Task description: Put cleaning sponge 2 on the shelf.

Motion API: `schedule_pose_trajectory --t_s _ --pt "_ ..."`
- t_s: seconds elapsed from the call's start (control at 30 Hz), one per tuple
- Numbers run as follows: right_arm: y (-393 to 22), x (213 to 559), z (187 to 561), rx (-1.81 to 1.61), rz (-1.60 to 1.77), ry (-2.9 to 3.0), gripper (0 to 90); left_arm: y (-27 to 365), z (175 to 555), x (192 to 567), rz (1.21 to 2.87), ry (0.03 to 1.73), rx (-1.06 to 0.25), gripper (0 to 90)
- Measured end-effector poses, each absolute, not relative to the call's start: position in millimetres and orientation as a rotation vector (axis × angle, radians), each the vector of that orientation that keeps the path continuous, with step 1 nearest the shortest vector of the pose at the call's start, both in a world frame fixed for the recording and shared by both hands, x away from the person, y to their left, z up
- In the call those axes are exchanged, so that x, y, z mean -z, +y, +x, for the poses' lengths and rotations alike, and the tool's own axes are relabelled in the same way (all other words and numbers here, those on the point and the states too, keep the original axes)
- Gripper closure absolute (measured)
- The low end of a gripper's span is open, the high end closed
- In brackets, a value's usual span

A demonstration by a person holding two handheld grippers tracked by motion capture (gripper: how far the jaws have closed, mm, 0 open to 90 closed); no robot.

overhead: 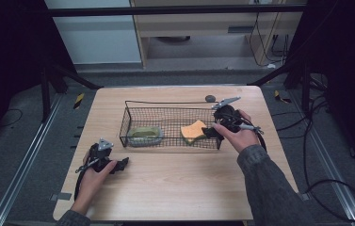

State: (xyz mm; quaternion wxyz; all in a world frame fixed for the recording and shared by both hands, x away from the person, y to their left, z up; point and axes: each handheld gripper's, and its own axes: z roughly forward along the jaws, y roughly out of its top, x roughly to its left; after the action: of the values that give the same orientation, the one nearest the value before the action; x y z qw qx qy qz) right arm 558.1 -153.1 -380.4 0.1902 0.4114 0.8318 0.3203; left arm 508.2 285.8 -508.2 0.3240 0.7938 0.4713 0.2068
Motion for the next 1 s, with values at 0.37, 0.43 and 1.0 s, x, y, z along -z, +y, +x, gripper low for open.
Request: schedule_pose_trajectory --t_s 0.37,0.43,1.0 --pt "-192.3 390.7 532.4 -0.908 1.184 2.295 13.5 285.8 508.2 508.2 2.082 1.236 -0.543 0.0" --pt "-197.9 394.3 528.5 -0.905 1.192 2.286 13.7 285.6 508.0 508.3 2.079 1.239 -0.540 0.0" --pt "-227.9 447.8 514.4 -0.872 1.334 2.260 16.4 285.6 508.1 508.3 2.079 1.239 -0.540 0.0"
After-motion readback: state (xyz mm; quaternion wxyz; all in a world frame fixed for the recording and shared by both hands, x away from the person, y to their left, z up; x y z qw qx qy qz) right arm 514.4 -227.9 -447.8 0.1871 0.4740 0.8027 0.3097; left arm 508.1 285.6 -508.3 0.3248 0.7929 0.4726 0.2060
